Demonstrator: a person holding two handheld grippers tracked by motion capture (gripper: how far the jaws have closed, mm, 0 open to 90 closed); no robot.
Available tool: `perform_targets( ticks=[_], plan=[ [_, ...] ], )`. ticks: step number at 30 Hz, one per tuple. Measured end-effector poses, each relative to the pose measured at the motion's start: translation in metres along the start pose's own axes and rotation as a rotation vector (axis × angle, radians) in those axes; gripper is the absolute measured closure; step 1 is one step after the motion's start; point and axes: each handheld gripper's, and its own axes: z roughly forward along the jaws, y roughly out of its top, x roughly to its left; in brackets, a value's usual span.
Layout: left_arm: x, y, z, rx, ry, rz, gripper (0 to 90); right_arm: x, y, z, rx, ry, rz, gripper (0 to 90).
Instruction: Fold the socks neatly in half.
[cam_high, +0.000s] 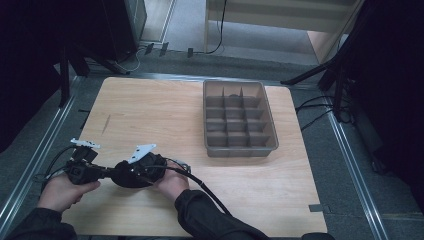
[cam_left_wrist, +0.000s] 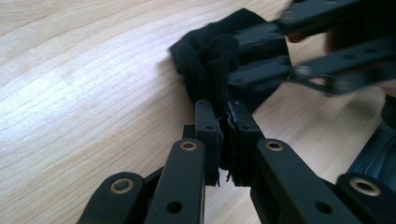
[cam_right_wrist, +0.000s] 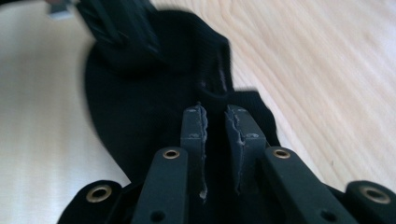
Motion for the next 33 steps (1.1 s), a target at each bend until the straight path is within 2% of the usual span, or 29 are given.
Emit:
perform_targets(
  ticks=[5,10,14,18,19,24,29,33],
  plan=[
    [-0.001,0.001,0.001,-0.003,-0.006,0.001,84.5,-0.002,-0.006,0.013,0.057,0.000,0.032,72.4],
    [-0.001,0.002,0.000,-0.019,-0.030,-0.003,84.5,0.003,-0.006,0.020,0.043,0.016,0.059,69.1],
    [-0.001,0.002,0.000,-0.018,-0.018,0.005,84.4,0.009,-0.004,0.026,0.027,0.008,0.088,64.0],
    [0.001,0.000,-0.001,-0.015,0.006,-0.001,84.3,0.013,-0.004,0.028,0.021,-0.004,0.072,60.7],
    [0.001,0.000,-0.002,-0.017,0.022,0.002,84.2,0.013,-0.003,0.027,0.023,0.000,0.071,60.2],
    [0.002,-0.002,-0.004,-0.011,0.046,0.002,84.1,0.009,-0.002,0.018,0.025,0.019,0.056,60.5],
    [0.003,-0.003,-0.007,-0.019,0.051,-0.006,84.0,0.001,0.002,-0.002,-0.005,0.026,0.050,69.9],
    [0.004,-0.003,-0.008,-0.027,0.053,-0.012,84.0,-0.006,-0.002,-0.011,0.026,0.019,0.063,72.1]
  ],
)
